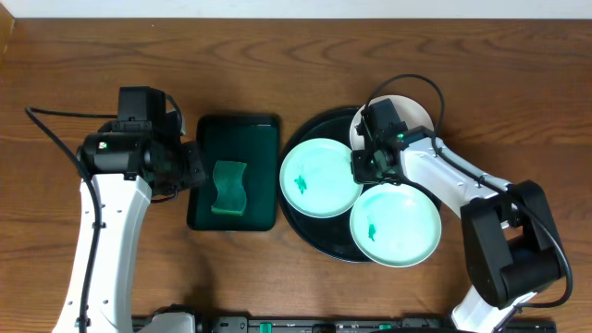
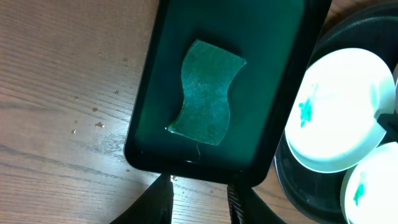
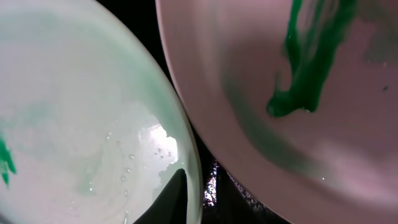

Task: Clean dirty plates on tray and stack at the side
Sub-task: 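Reach the right gripper to the pink plate rim and grip it, then lower the left gripper onto the green sponge and grasp it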

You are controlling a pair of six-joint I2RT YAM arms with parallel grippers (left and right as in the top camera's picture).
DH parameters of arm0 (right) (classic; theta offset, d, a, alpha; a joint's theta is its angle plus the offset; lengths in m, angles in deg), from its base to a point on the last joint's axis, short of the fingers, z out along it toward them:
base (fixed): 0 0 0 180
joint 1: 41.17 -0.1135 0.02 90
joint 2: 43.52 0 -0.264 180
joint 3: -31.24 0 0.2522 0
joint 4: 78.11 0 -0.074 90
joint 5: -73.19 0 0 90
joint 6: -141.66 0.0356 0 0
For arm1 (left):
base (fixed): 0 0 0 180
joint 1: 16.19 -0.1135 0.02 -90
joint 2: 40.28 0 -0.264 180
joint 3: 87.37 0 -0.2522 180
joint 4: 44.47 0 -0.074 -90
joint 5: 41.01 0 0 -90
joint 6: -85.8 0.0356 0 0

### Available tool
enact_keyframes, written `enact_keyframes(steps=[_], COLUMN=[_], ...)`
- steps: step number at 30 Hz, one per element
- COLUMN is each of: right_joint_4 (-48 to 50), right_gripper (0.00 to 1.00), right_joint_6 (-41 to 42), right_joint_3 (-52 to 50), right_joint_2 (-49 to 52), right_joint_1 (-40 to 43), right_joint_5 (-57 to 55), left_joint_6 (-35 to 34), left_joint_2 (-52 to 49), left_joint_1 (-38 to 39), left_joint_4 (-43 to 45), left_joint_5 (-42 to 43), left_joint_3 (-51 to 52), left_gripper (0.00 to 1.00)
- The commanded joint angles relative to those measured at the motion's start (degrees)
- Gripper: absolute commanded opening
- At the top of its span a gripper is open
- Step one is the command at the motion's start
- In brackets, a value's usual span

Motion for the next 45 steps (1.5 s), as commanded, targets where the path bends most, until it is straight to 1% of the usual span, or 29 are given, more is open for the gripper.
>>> enact_keyframes(steps=[1, 2, 3, 4, 9, 10, 11, 13, 18, 23, 24, 25, 26, 32, 35, 37, 39, 42, 45], right_joint_4=[-0.61, -0.74, -0.79, -0.98, -2.36, -2.51, -2.67, -2.93, -3.32, -3.32, -3.3, -3.28, -3.28, -3.06, -3.1, -3.06, -3.04, -3.06, -3.06], right_gripper=[0.13, 0.1, 0.05, 0.02, 0.02, 0.03, 0.08, 0.11, 0.11, 0.08, 0.06, 0.02, 0.01, 0.01, 0.01, 0.01, 0.01, 0.01, 0.01], right_joint_6=[0.57, 0.57, 0.57, 0.57, 0.57, 0.57, 0.57, 0.55, 0.55, 0.57, 0.57, 0.57, 0.57, 0.57, 0.55, 0.55, 0.55, 0.55, 0.55], right_joint_3=[2.34, 2.45, 2.43, 2.43, 2.43, 2.43, 2.43, 2.43, 2.38, 2.34, 2.21, 2.05, 1.9, 1.55, 1.55, 1.55, 1.55, 1.55, 1.55], right_joint_2=[-0.92, -0.92, -0.92, -0.92, -0.92, -0.92, -0.92, -0.92, -0.92, -0.92, -0.9, -0.9, -0.92, -0.92, -0.92, -0.9, -0.9, -0.92, -0.9], right_joint_1=[-0.24, -0.24, -0.24, -0.24, -0.24, -0.24, -0.24, -0.26, -0.28, -0.35, -0.39, -0.39, -0.39, -0.39, -0.39, -0.39, -0.39, -0.39, -0.39], right_joint_5=[-0.28, -0.31, -0.31, -0.31, -0.31, -0.31, -0.31, -0.31, -0.33, -0.33, -0.33, -0.33, -0.33, -0.33, -0.33, -0.33, -0.33, -0.33, -0.33], left_joint_6=[-0.52, -0.52, -0.52, -0.52, -0.52, -0.52, -0.52, -0.52, -0.52, -0.52, -0.52, -0.52, -0.52, -0.55, -0.55, -0.55, -0.55, -0.61, -4.24], left_joint_2=[-0.33, -0.33, -0.33, -0.33, -0.33, -0.33, -0.33, -0.33, -0.35, -0.85, -1.01, -1.27, -1.49, -4.55, -6.8, -8.92, -10.86, -13.77, -16.74], left_joint_1=[0.13, 0.13, 0.13, 0.13, 0.13, 0.13, 0.13, 0.13, 0.13, 0.13, 0.13, 0.13, 0.13, 0.24, 0.94, 2.36, 4.0, 6.16, 7.32], left_joint_4=[-0.39, -0.37, -0.37, -0.33, -0.24, -0.02, 0.28, 0.85, 2.08, 2.14, 2.14, 2.19, 2.27, 3.41, 4.09, 4.76, 5.84, 7.67, 8.79], left_joint_5=[-0.74, -0.74, -0.74, -0.74, -0.74, -0.74, -0.74, -0.74, -0.74, -0.74, -0.74, -0.74, -0.74, -0.7, -0.7, -0.7, -0.74, -0.76, -2.86], left_joint_3=[0.55, 0.68, 0.79, 0.92, 1.27, 1.46, 1.75, 2.43, 4.11, 4.22, 4.22, 4.22, 4.22, 4.22, 4.22, 4.22, 4.22, 4.22, 4.22], left_gripper=[0.31, 0.31, 0.31, 0.31, 0.31, 0.31, 0.31, 0.31, 0.31, 0.31, 0.32, 0.32, 0.32, 0.34, 0.4, 0.42, 0.41, 0.38, 0.37])
